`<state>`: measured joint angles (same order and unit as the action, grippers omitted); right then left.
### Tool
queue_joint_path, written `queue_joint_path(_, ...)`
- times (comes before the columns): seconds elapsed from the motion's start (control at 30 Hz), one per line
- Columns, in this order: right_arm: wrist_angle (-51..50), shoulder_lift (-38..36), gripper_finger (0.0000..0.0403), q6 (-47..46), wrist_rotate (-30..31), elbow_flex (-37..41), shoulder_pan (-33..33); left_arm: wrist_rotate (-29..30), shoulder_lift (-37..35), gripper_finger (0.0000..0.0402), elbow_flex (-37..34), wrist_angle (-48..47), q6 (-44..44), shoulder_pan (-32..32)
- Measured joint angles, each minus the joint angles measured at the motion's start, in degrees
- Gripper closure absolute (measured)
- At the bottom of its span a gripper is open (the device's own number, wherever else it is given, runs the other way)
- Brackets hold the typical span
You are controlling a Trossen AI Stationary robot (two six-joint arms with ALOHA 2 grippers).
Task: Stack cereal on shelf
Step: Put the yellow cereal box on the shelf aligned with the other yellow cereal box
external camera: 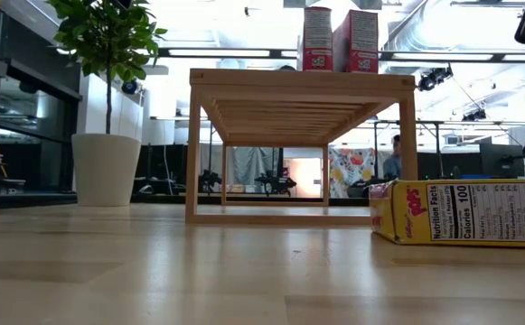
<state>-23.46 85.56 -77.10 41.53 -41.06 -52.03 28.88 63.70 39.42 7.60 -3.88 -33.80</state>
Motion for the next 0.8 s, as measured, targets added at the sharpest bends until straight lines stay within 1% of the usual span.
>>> queue_joint_path(0.23,-0.6,0.0,0.0403,-0.3,-1.0,0.1,0.5,0.0,0.0,0.0401,0.0,0.0,0.0,0.0)
queue_joint_path(0.37,1.5,0.0,0.0403,-1.0,-3.5,2.0,1.0,0.0,0.0,0.0401,0.0,0.0,0.0,0.0)
queue_joint_path(0.47,3.2,0.0,0.0403,-1.0,-2.8,3.0,1.0,0.0,0.0,0.0401,0.0,0.0,0.0,0.0)
queue_joint_path(0.8,1.0,-0.1,0.0403,-1.7,-4.8,2.9,-0.1,0.0,0.0,0.0401,0.0,0.0,0.0,0.0)
